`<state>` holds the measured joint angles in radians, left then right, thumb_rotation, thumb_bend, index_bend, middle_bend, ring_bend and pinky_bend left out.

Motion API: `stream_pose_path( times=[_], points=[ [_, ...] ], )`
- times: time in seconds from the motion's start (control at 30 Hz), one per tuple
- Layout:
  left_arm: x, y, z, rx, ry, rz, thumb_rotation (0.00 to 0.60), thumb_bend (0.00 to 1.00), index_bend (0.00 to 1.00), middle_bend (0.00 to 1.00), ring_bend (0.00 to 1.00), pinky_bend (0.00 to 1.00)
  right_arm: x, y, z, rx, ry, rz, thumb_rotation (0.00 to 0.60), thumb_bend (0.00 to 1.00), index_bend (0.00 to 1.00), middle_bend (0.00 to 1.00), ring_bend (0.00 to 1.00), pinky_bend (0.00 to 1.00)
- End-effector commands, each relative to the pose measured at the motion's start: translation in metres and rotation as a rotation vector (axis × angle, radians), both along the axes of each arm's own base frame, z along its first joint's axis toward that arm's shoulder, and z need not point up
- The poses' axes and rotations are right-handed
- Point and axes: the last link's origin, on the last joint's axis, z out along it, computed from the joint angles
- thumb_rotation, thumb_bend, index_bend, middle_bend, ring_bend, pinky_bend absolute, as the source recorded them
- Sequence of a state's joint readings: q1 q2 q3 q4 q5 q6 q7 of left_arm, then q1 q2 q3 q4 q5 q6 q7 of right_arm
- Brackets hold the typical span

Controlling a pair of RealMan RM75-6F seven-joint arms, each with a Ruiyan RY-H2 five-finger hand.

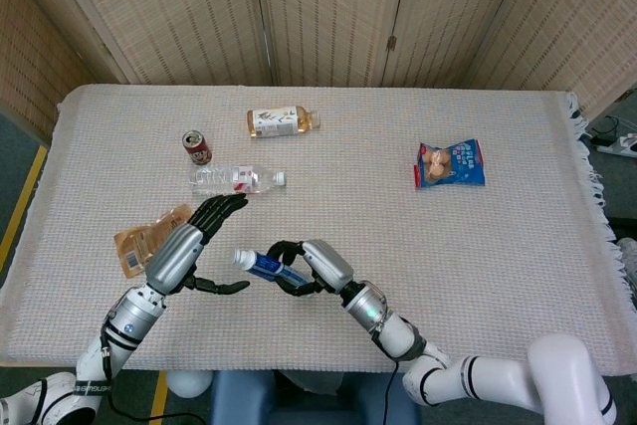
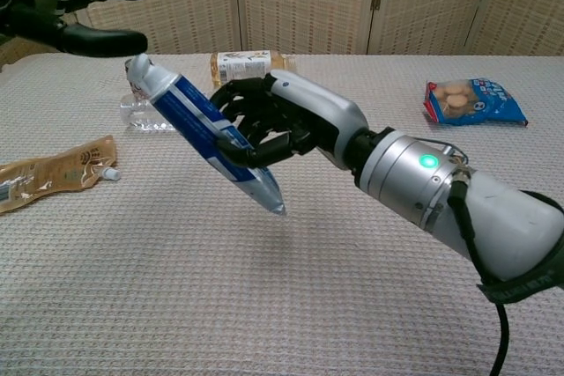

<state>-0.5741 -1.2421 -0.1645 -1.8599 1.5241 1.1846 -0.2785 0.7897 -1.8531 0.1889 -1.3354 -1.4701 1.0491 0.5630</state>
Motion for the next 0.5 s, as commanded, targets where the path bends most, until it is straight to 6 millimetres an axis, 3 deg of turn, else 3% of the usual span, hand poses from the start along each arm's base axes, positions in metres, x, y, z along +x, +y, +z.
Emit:
stream_pose_path(
  times=[0.03,0.1,0.5],
  points=[
    [0.003,0.001,-0.003,-0.006,0.001,-0.008,0.023,0.13,0.08,0.07,0.04,0.00,0.004,0.002,-0.001,0.014,-0.018,-0.012,0.600,0.87,0.76,0.69,0.68,0.44],
    [0.005,0.003,-0.006,-0.009,0.006,-0.006,0.001,0.13,0.08,0.07,0.03,0.00,0.007,0.003,-0.001,0.017,-0.023,-0.015,0.600,0.87,0.76,0.70,0.68,0.44],
    [0.015,0.011,-0.022,-0.002,0.096,-0.008,0.000,0.13,0.07,0.06,0.02,0.00,0.023,0.011,-0.011,0.036,-0.037,-0.024,0.600,0.88,0.78,0.71,0.69,0.45]
  ],
)
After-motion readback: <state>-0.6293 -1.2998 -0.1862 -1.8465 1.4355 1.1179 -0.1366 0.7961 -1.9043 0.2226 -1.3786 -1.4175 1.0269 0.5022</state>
